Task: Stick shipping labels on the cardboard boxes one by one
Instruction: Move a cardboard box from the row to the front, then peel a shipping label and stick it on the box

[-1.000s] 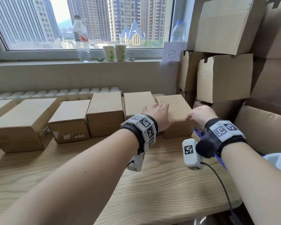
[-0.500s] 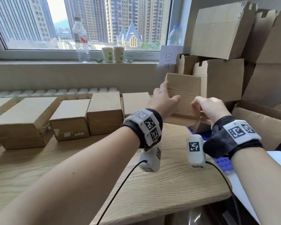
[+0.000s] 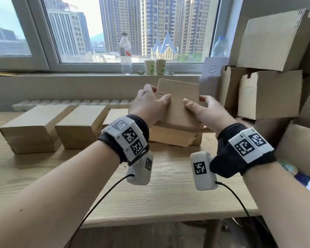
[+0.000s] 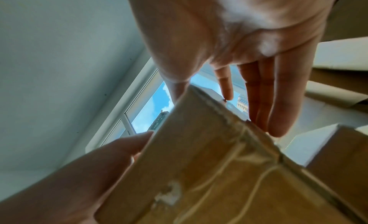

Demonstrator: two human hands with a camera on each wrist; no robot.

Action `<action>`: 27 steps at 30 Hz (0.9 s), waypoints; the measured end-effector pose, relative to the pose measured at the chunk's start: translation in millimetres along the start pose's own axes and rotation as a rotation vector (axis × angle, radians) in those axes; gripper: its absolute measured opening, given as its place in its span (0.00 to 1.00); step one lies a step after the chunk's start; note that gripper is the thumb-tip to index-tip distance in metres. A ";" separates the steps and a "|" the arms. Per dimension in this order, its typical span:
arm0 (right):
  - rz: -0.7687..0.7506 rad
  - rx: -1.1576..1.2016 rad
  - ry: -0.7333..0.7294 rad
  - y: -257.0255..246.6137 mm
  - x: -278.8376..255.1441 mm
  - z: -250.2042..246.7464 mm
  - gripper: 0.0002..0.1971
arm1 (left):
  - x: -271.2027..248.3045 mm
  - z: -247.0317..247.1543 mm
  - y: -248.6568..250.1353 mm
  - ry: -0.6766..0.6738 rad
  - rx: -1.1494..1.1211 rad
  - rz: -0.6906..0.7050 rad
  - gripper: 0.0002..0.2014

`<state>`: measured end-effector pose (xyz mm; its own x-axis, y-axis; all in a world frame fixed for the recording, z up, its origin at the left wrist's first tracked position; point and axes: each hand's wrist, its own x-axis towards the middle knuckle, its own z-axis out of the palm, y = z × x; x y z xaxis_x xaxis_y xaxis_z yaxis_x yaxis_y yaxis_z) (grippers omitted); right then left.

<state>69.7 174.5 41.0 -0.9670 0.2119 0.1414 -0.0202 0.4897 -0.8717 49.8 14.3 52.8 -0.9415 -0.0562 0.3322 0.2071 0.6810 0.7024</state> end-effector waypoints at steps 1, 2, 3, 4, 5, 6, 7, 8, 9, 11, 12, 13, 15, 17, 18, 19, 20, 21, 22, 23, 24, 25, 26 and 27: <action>-0.001 -0.002 -0.042 -4.3 -4.9 10.4 0.40 | -2.3 -8.1 -8.7 -0.018 0.027 -0.039 0.27; -0.004 -0.003 -0.084 -6.2 -7.1 20.8 0.41 | -4.6 -15.5 -17.5 -0.041 0.055 -0.079 0.28; -0.018 -0.015 -0.121 -8.4 -9.7 30.4 0.40 | -6.7 -21.4 -26.0 -0.060 0.081 -0.116 0.29; -0.025 -0.036 -0.161 -11.3 -14.0 39.9 0.38 | -9.1 -27.3 -34.7 -0.075 0.103 -0.148 0.30; -0.016 -0.040 -0.204 -13.8 -18.4 48.9 0.35 | -11.4 -32.0 -43.1 -0.088 0.122 -0.180 0.31; 0.001 -0.020 -0.249 -14.7 -20.9 58.2 0.35 | -14.0 -36.0 -51.7 -0.097 0.137 -0.209 0.33; 0.016 -0.007 -0.288 -15.5 -23.7 66.6 0.35 | -16.7 -39.7 -60.2 -0.106 0.144 -0.235 0.34; 0.023 -0.016 -0.321 -15.6 -26.6 74.2 0.36 | -19.5 -42.5 -67.9 -0.116 0.147 -0.259 0.35; 0.015 -0.042 -0.341 -15.5 -29.6 81.8 0.36 | -22.4 -45.0 -75.4 -0.128 0.151 -0.280 0.36; 0.035 -0.062 -0.379 -11.8 -33.0 94.1 0.36 | -27.7 -48.2 -89.0 -0.160 0.177 -0.308 0.35; 0.052 -0.064 -0.401 -8.3 -33.3 100.3 0.36 | -30.1 -49.1 -95.6 -0.176 0.186 -0.317 0.35; 0.061 -0.063 -0.422 -5.4 -34.4 105.5 0.36 | -32.2 -49.7 -101.1 -0.191 0.189 -0.321 0.35; 0.085 -0.054 -0.457 -0.2 -36.6 113.9 0.36 | -34.2 -49.8 -111.4 -0.214 0.183 -0.330 0.35; 0.103 -0.066 -0.478 2.8 -37.2 120.1 0.35 | -35.2 -49.6 -119.5 -0.237 0.171 -0.341 0.37; 0.111 -0.078 -0.482 3.9 -36.6 123.2 0.34 | -35.3 -48.9 -123.0 -0.249 0.169 -0.348 0.37; 0.114 -0.094 -0.482 4.0 -36.9 125.7 0.34 | -35.3 -47.9 -126.8 -0.261 0.170 -0.354 0.37; 0.122 -0.118 -0.484 3.9 -37.1 127.9 0.33 | -35.5 -46.8 -130.6 -0.277 0.172 -0.364 0.36; 0.121 -0.157 -0.489 3.6 -37.1 130.1 0.32 | -36.0 -46.0 -134.0 -0.297 0.169 -0.372 0.36; 0.105 -0.216 -0.486 2.8 -36.5 132.2 0.30 | -36.7 -46.3 -137.6 -0.317 0.153 -0.384 0.35; 0.064 -0.300 -0.466 0.9 -34.7 133.7 0.30 | -37.2 -48.5 -140.7 -0.329 0.128 -0.390 0.35; 0.010 -0.385 -0.417 -3.0 -32.0 134.6 0.30 | -36.9 -52.7 -143.2 -0.327 0.110 -0.389 0.35; -0.051 -0.443 -0.348 -10.0 -29.3 134.7 0.30 | -35.2 -59.0 -145.4 -0.305 0.115 -0.367 0.34; -0.111 -0.465 -0.285 -20.2 -27.3 135.8 0.29 | -32.1 -68.2 -148.0 -0.269 0.143 -0.340 0.34; -0.169 -0.460 -0.242 -33.2 -26.9 137.9 0.28 | -28.6 -79.1 -151.3 -0.230 0.177 -0.313 0.32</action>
<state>61.3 35.8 1.5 -0.9918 -0.0757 0.1025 -0.1196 0.8310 -0.5432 66.5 -144.8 -13.1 -0.9907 -0.1290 -0.0431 -0.1277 0.7728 0.6217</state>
